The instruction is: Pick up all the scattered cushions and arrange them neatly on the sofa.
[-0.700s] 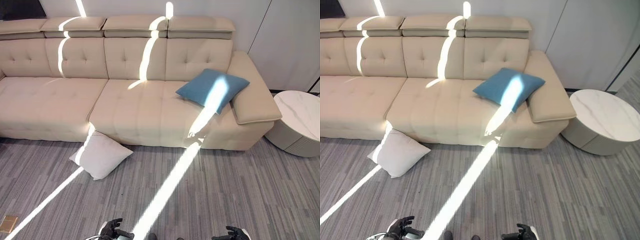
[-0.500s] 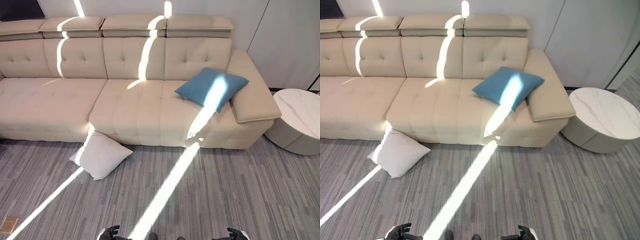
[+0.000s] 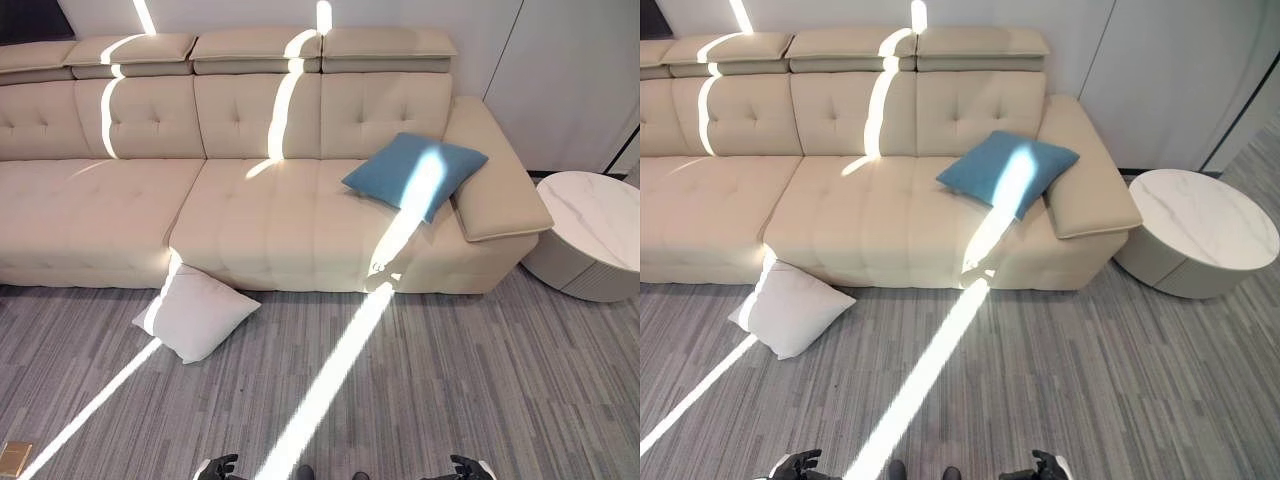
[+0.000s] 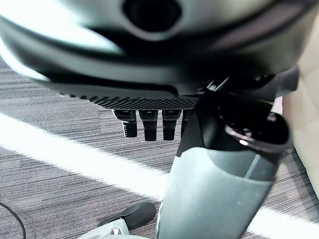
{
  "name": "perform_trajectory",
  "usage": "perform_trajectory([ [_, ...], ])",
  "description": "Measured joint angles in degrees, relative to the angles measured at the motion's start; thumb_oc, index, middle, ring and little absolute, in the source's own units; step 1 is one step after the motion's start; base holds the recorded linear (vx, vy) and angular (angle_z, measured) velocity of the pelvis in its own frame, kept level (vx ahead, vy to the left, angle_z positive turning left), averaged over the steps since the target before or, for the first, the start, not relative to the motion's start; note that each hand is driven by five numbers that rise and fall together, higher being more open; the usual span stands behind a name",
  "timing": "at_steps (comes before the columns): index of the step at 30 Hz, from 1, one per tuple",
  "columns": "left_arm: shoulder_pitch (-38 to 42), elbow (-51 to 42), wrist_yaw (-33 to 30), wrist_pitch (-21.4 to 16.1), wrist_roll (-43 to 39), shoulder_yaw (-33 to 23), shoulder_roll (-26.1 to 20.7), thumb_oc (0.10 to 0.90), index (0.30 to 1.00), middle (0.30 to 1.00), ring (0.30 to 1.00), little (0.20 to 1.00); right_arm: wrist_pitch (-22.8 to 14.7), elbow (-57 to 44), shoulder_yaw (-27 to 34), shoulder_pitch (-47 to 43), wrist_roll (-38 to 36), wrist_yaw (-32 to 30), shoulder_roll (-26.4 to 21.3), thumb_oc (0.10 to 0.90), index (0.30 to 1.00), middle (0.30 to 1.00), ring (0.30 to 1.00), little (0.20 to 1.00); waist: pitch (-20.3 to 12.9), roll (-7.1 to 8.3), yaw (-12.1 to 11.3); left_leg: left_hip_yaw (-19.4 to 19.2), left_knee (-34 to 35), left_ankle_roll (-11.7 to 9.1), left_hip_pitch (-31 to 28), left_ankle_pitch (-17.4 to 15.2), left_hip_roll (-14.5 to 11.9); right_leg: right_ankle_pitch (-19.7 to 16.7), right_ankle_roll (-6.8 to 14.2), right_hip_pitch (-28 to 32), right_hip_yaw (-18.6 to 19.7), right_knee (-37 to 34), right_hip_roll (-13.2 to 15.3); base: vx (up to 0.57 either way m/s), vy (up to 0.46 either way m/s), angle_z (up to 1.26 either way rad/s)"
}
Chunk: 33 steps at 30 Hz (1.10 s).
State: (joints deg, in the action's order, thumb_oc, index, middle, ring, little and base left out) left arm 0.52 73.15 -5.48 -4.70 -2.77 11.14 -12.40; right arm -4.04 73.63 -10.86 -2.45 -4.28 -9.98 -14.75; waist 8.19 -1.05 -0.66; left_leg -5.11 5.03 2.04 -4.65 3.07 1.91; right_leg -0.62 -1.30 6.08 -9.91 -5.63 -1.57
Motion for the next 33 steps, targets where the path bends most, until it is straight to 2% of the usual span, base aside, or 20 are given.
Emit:
perform_trajectory([
  [3, 0.09, -0.04, -0.02, 0.00, 0.61, 0.01, -0.03, 0.800, 0.900, 0.900, 0.900, 0.900, 0.23, -0.14, -0.10, -0.14, 0.11, 0.01, 0.08, 0.800, 0.900, 0.900, 0.900, 0.900, -0.01, 0.08, 0.01, -0.13, 0.00, 0.00, 0.21, 0.00, -0.05, -0.07, 0.10, -0.30, 0.10, 0.00, -0.03, -0.05, -0.025, -0.03],
  [7, 1.92, 0.03, -0.28, 0.02, 0.56, 0.12, -0.96, 0.800, 0.900, 0.900, 0.900, 0.900, 0.56, -0.33, -1.25, -2.46, 0.94, 0.00, 0.61, 0.800, 0.900, 0.900, 0.900, 0.900, 0.78, 0.45, -0.06, -1.77, -1.17, -0.17, 4.23, 0.22, -1.17, 0.70, 1.68, -5.81, 0.49, 4.09, -0.15, -0.09, -0.084, -0.20],
  [12, 2.42, 0.16, -0.18, 0.07, 0.56, 0.13, -0.74, 0.800, 0.900, 0.900, 0.900, 0.900, 0.89, -0.10, -1.17, -2.04, 1.22, -0.02, 0.69, 0.800, 0.900, 0.900, 0.900, 0.900, 1.10, 0.73, 0.16, -0.71, -0.46, -0.74, 3.83, 0.61, -1.10, 0.25, 0.89, -4.52, -0.96, 2.12, -0.26, 0.06, -0.114, 0.09],
  [14, 2.44, -0.01, -0.22, 0.04, 0.53, 0.08, -0.59, 0.800, 0.900, 0.900, 0.900, 0.900, 0.96, 0.22, -1.16, -1.82, 1.20, -0.02, 0.66, 0.800, 0.900, 0.900, 0.900, 0.900, 1.50, 0.79, -0.04, -0.34, -2.14, -1.69, 4.67, 0.32, -1.16, 0.15, 0.68, -4.10, -0.97, 1.32, -0.50, -0.02, -0.135, 0.15],
  [16, 3.66, 0.03, -0.41, -0.12, 0.39, -0.17, -1.23, 0.800, 0.900, 0.900, 0.900, 0.900, 0.90, 0.24, -1.13, -2.12, 1.17, -0.07, 0.65, 0.800, 0.900, 0.900, 0.900, 0.900, 3.15, 2.19, -0.20, 0.16, -9.64, -2.49, 8.55, 0.03, -0.20, -0.72, -0.73, -3.40, -1.07, 0.44, 0.60, -0.01, -0.126, 0.15],
  [17, 5.42, 0.47, -0.55, -0.17, -0.61, -0.63, -1.56, 0.800, 0.900, 0.900, 0.900, 0.900, 0.79, 0.17, -1.15, -3.45, 1.12, -0.15, 0.51, 0.800, 0.900, 0.900, 0.900, 0.900, 4.67, 3.18, -0.42, 1.08, -19.81, -4.55, 13.81, -0.28, 0.13, -1.64, -3.15, -3.25, -1.23, 0.36, 1.54, 0.12, -0.115, 0.01],
  [18, 6.00, 0.59, -0.64, -0.18, -0.62, -0.66, -1.68, 0.800, 0.900, 0.900, 0.900, 0.900, 0.66, 0.13, -1.17, -4.09, 1.06, -0.16, 0.52, 0.800, 0.900, 0.900, 0.900, 0.900, 5.45, 3.89, -0.58, 1.37, -23.92, -5.72, 16.08, -0.24, -0.02, -1.78, -3.73, -3.03, -1.27, 0.36, 1.76, 0.18, -0.073, 0.02],
  [19, 6.63, 0.63, -0.67, -0.13, -0.64, -0.62, -1.64, 0.800, 0.900, 0.900, 0.900, 0.900, 0.66, 0.20, -1.03, -4.40, 0.84, -0.19, 0.50, 0.800, 0.900, 0.900, 0.900, 0.900, 5.78, 3.94, -0.34, 1.71, -26.99, -6.25, 17.57, -0.66, -0.31, -0.60, -4.85, -2.56, -1.19, 0.26, 1.65, 0.17, -0.036, 0.05],
  [21, 7.16, 0.68, -0.90, 0.05, -0.64, -0.38, -1.48, 0.800, 0.900, 0.900, 0.900, 0.900, 0.68, 0.38, -1.04, -4.82, 0.39, -0.19, 0.51, 0.800, 0.900, 0.900, 0.900, 0.900, 5.99, 4.16, -0.08, 1.92, -29.40, -5.92, 19.20, -0.87, -1.38, -0.18, -4.95, -1.69, -1.48, -0.09, 1.27, 0.13, 0.025, 0.09],
  [24, 6.82, 0.77, -1.44, 0.05, -0.60, 0.12, -1.48, 0.800, 0.900, 0.900, 0.900, 0.900, 0.77, 0.39, -1.19, -4.21, -0.34, -0.26, 0.27, 0.800, 0.900, 0.900, 0.900, 0.900, 6.12, 4.26, 0.07, 2.69, -17.46, -6.32, 17.85, -0.48, -3.11, 0.13, -3.76, -1.56, -1.54, -0.08, 0.12, 0.17, 0.078, -0.01],
  [25, 6.81, 0.99, -1.47, 0.06, -0.60, 0.11, -1.54, 0.800, 0.900, 0.900, 0.900, 0.900, 0.87, 0.46, -1.20, -4.22, -0.44, -0.27, 0.20, 0.800, 0.900, 0.900, 0.900, 0.900, 6.20, 4.14, -0.11, 2.76, -12.10, -7.02, 16.98, 0.26, -3.13, 0.27, -3.52, -1.64, -1.10, -0.07, -0.05, 0.24, 0.159, -0.20],
  [26, 6.80, 0.98, -1.48, 0.09, -0.61, 0.65, -1.47, 0.800, 0.900, 0.900, 0.900, 0.900, 0.87, 0.50, -1.30, -4.67, -0.79, -0.39, -0.21, 0.800, 0.900, 0.900, 0.900, 0.900, 7.01, 4.41, -0.23, 5.51, -6.09, -8.04, 17.01, 1.01, -1.89, 0.30, -3.28, -1.92, 0.09, 0.29, -0.18, 0.24, 0.185, -0.44],
  [30, 4.73, 1.40, -1.35, 1.17, -0.57, 0.55, -0.91, 0.800, 0.900, 0.900, 0.900, 0.900, 0.71, 0.79, -1.16, -5.01, -0.81, -0.40, -0.43, 0.800, 0.900, 0.900, 0.900, 0.900, 6.75, 3.64, -1.06, 5.49, -3.09, -5.48, 14.65, 2.69, -1.88, 1.24, -2.04, 0.02, 4.15, 0.31, -0.86, 0.18, 0.163, -0.69],
  [31, 4.22, 1.96, -1.33, 1.15, -0.54, 0.73, -0.37, 0.800, 0.900, 0.900, 0.900, 0.900, 0.75, 0.71, -1.15, -4.57, -0.81, -0.44, -0.85, 0.800, 0.900, 0.900, 0.900, 0.900, 5.91, 2.55, -0.99, 5.34, -3.32, -4.90, 12.93, 3.60, -2.49, 2.11, -1.28, 0.90, 4.93, 0.39, -1.32, 0.14, 0.193, -0.42],
  [32, 4.44, 1.98, -1.34, 1.16, -0.56, 1.21, -0.24, 0.800, 0.900, 0.900, 0.900, 0.900, 0.77, 0.74, -1.16, -4.18, -0.80, -0.52, -0.86, 0.800, 0.900, 0.900, 0.900, 0.900, 5.48, 2.07, -0.93, 4.54, -2.58, -1.66, 12.01, 6.05, -2.41, 2.64, -0.87, 1.21, 5.44, 0.42, -1.11, 0.18, 0.258, -0.47],
  [33, 5.45, 1.91, -1.34, 1.18, -0.56, 1.59, -0.47, 0.800, 0.900, 0.900, 0.900, 0.900, 0.87, 0.83, -1.20, -3.92, -0.78, -0.34, -0.34, 0.800, 0.900, 0.900, 0.900, 0.900, 5.03, 2.67, -1.30, 3.85, -2.09, -0.61, 11.15, 5.36, -1.43, 3.23, 1.10, 0.56, 5.53, 2.20, 0.20, 0.17, 0.245, -0.55],
])
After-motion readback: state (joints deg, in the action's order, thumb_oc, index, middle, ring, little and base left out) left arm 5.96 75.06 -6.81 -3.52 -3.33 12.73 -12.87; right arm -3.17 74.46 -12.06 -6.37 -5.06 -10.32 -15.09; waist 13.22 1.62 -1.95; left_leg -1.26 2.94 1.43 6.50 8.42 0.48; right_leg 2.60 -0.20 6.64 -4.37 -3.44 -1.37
